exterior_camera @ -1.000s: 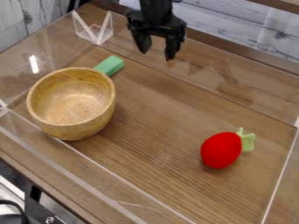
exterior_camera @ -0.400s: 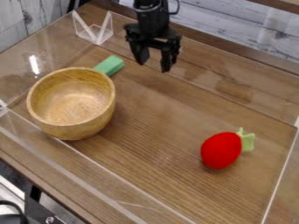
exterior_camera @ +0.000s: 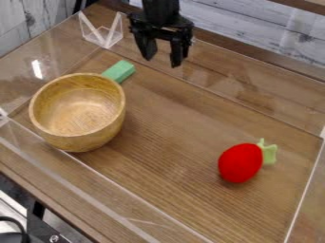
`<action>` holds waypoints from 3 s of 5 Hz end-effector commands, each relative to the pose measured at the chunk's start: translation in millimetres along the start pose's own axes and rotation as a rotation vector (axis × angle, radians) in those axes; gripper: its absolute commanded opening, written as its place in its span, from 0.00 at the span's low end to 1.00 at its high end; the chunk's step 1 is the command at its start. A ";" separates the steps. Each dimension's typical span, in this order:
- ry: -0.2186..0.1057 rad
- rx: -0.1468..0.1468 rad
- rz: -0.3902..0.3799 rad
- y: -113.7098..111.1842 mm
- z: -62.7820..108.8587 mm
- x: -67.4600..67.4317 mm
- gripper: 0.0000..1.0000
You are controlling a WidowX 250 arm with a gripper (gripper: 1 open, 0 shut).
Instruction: Move the red fruit to the right side of the table
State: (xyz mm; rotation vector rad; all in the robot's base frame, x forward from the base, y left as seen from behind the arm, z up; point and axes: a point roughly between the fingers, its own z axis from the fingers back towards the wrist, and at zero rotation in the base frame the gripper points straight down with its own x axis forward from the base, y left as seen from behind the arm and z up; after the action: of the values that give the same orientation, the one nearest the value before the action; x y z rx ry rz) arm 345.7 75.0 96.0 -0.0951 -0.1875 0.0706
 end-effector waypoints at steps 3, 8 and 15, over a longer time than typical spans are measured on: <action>-0.046 -0.008 0.007 6.1 -2.7 19.6 1.00; -0.100 -0.071 -0.064 -21.0 32.2 11.6 1.00; -0.090 -0.052 -0.021 -26.5 29.7 7.7 1.00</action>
State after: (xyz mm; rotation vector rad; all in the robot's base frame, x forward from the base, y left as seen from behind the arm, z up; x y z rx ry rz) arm 343.9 50.8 105.6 -0.1590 -0.2068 0.0522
